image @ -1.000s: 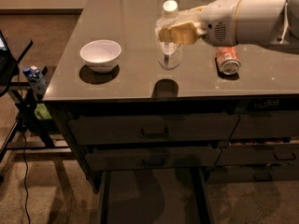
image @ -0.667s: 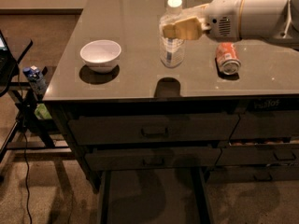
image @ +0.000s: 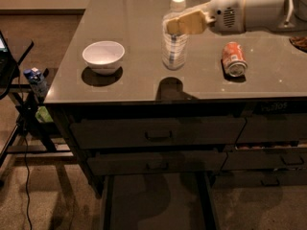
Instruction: Pick blue plastic bottle from bottom drawer and place on counter
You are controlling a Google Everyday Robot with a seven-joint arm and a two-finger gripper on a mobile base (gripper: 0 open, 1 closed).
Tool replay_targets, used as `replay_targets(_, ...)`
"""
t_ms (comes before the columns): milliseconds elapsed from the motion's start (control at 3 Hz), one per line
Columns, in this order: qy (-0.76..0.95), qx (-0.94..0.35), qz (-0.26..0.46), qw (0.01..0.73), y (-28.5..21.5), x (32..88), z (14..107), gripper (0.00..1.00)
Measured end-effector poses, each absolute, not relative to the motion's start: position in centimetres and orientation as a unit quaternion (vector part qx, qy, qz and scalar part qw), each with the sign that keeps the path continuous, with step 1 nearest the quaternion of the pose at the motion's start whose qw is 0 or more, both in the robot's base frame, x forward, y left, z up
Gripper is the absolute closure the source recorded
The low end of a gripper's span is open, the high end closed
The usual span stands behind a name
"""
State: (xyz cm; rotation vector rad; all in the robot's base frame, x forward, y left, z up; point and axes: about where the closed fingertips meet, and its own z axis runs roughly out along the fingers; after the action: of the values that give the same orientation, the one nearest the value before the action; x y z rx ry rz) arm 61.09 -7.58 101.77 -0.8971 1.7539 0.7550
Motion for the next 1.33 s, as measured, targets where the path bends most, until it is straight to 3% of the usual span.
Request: replay_targets(1333, 0.752, -0.373, 0.361, 0.406, -7.5, 63.0, 97.1, 1.00)
